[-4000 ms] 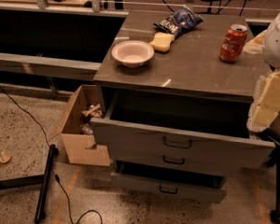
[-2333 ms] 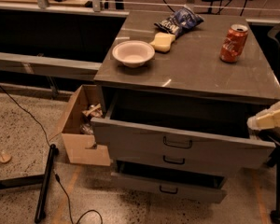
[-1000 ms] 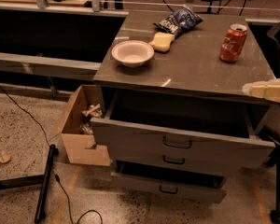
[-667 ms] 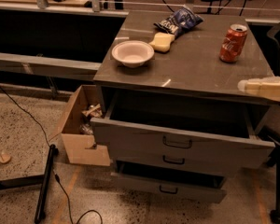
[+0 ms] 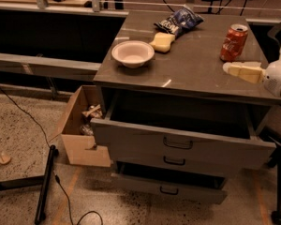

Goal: Place coke can into paper bowl

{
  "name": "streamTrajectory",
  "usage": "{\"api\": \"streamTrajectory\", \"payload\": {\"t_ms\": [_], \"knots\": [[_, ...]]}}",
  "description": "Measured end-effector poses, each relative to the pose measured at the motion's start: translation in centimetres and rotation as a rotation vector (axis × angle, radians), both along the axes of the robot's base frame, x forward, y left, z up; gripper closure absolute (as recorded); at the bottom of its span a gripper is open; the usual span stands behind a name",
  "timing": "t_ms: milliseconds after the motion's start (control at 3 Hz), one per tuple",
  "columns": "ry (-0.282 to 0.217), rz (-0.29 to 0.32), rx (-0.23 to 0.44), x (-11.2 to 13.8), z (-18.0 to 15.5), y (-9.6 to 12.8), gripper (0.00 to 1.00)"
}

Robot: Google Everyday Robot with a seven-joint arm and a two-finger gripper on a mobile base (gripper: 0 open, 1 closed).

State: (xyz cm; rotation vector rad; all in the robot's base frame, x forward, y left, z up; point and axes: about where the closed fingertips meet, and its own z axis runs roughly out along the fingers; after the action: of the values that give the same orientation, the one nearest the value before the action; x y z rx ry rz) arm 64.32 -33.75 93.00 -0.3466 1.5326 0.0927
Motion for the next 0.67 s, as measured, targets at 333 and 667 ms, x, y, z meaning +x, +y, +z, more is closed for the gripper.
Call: {"api": "streamTrajectory", "payload": {"t_ms": [333,667], "knots": [[0.004,-0.053,-0.010,3.7,-1.4,-0.9,0.00],[0.036,-0.103,-0.021,6.9,-2.4,-2.6,0.00]]}}
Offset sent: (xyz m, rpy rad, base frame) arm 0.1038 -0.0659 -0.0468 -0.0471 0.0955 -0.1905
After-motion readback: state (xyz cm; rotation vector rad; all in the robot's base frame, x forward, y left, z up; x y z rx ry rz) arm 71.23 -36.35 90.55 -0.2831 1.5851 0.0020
